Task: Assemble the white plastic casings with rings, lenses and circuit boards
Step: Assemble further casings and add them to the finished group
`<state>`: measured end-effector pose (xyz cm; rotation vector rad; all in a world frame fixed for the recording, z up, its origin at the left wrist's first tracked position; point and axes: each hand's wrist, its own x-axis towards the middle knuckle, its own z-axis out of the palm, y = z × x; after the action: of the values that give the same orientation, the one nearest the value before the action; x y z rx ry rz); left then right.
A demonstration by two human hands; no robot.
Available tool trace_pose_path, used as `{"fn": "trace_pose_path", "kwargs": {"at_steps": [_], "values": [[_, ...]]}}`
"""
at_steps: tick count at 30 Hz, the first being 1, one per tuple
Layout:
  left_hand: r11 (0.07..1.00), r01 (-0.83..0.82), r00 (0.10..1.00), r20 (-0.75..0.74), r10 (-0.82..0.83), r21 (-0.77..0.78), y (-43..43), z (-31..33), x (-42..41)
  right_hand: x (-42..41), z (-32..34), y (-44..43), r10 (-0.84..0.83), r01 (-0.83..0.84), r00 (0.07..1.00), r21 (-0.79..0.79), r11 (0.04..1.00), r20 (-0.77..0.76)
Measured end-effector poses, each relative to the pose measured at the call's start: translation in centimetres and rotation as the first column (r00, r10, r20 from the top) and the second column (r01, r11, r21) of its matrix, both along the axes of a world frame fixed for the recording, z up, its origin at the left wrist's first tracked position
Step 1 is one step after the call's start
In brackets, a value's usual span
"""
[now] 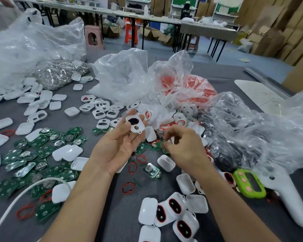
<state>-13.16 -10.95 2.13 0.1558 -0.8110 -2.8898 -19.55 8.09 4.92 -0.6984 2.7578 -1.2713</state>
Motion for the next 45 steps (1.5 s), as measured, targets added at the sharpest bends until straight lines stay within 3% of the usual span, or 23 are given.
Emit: {"fn": "trace_pose_path", "kwargs": {"at_steps": [4, 13, 20, 24, 27, 31, 36, 38, 41, 45], "values": [[0.999, 0.047, 0.999, 0.013, -0.047, -0.003, 0.6, -0.1, -0.3, 0.5, -0.5, 1.9, 0.005, -0.003, 0.999, -0.05, 0.999, 0.043], [0.994, 0.104, 0.993, 0.06, -0.102, -0.041, 1.2, 0.3, -0.9, 0.4, -1.7, 3.4, -0.078, 0.126, 0.98, 0.271, 0.954, -0.181], [0.99, 0.116, 0.992, 0.056, -0.111, -0.081, 1.3, 0.1, -1.5, -0.2, -1.1, 3.6, -0.222, 0.287, 0.941, 0.255, 0.923, -0.255], [0.987, 0.104, 0.994, 0.048, -0.098, -0.124, 1.0, 0.0, -1.5, -1.2, -0.4, 2.6, -0.107, 0.147, 0.981, 0.263, 0.954, -0.159], [0.989, 0.073, 0.996, 0.053, -0.066, -0.132, 0.5, 0.0, -1.3, -0.8, -0.6, 1.0, 0.047, -0.015, 0.988, 0.215, 0.977, -0.147], [0.991, 0.026, 0.998, 0.068, -0.017, -0.133, 0.0, 0.1, -1.0, -0.3, -1.2, 0.1, 0.157, -0.155, 0.988, 0.125, 0.98, -0.005], [0.988, -0.013, 0.997, 0.079, 0.025, -0.154, -0.5, 0.4, -1.0, 0.9, -2.6, -0.3, 0.195, -0.134, 0.966, 0.321, 0.938, -0.167], [0.988, -0.028, 0.996, 0.085, 0.042, -0.154, -0.8, 0.4, -1.0, 0.7, -2.0, 0.1, 0.137, -0.084, 0.974, 0.274, 0.958, -0.18], [0.989, -0.017, 0.996, 0.082, 0.029, -0.145, -0.7, 0.5, -1.0, -1.2, 0.3, 3.2, -0.118, 0.163, 0.966, 0.186, 0.969, -0.231], [0.967, 0.098, 0.993, 0.086, -0.079, -0.237, 1.2, 0.4, -1.3, -3.3, 2.8, 8.9, -0.236, 0.252, 0.967, 0.504, 0.827, -0.095]]}}
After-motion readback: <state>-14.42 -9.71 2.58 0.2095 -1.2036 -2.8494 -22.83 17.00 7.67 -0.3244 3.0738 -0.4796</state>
